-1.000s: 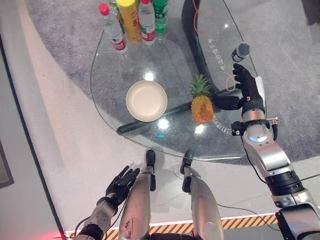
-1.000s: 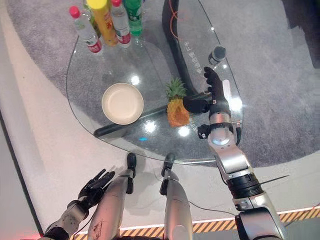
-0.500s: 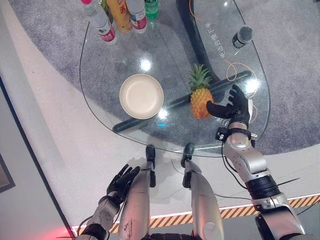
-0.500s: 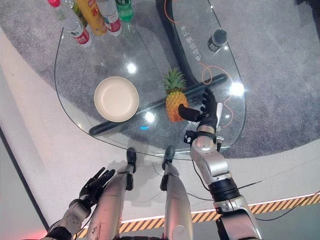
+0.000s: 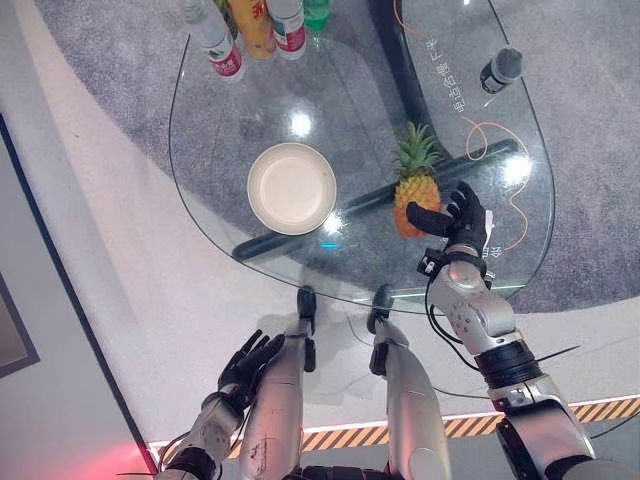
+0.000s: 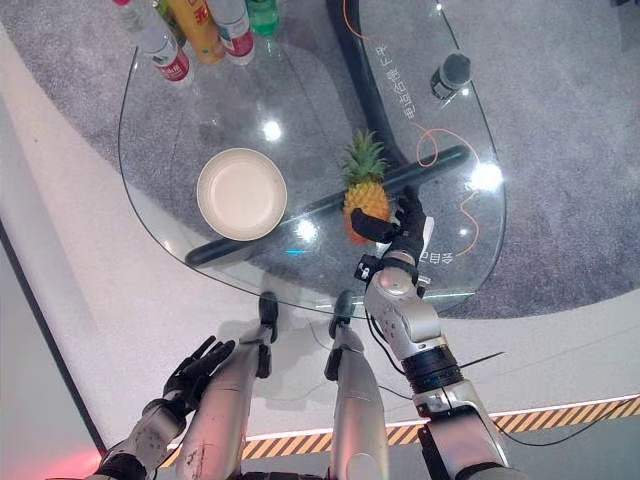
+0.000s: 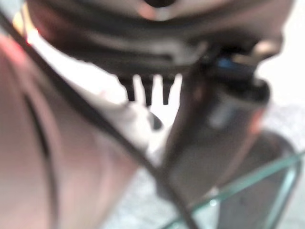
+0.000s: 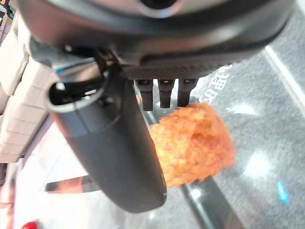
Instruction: Pick up the fruit to the plate
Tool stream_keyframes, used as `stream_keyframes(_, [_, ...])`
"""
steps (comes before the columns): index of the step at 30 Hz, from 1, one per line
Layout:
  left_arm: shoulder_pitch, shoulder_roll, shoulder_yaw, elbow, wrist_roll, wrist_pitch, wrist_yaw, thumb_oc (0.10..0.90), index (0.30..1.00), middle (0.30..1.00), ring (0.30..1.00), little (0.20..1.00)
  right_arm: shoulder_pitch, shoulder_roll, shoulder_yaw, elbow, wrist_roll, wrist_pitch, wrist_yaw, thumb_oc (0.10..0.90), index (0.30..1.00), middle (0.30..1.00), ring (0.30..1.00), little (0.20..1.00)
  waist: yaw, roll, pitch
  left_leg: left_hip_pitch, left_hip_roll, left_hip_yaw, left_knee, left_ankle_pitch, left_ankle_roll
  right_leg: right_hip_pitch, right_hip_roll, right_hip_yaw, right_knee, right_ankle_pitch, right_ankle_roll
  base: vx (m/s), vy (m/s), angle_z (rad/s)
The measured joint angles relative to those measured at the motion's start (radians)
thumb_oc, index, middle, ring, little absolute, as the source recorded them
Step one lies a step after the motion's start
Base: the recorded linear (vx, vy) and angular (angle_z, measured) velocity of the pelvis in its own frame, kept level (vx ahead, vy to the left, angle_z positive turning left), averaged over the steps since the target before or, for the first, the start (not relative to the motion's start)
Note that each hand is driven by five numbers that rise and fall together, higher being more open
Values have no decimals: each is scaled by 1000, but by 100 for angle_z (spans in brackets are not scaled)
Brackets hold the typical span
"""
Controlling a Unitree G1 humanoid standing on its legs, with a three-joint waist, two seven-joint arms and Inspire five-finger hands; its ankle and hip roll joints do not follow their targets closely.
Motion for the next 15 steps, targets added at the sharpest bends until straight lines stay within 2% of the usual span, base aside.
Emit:
stream_keyframes(7, [-1,-1,-8,-2,-17,2,-1,800,900,900,900,900,-38,-3,1,73,-7,43,-69,800,900,900,900,900,17,9,-1,-15,-1,-15,13,-3,-5,-5,-3,-12,15,-5,-1,1,1,4])
stream_keyframes(15, [-3,0,-30,-4,-19,2,-1,800,900,900,900,900,-123,-2,53,118,-43,92,-70,800,900,900,900,900,26,13,-2,-55,-2,-27,28,-2,-6,-37,-9,-28,34,-13,-4,3,8,6])
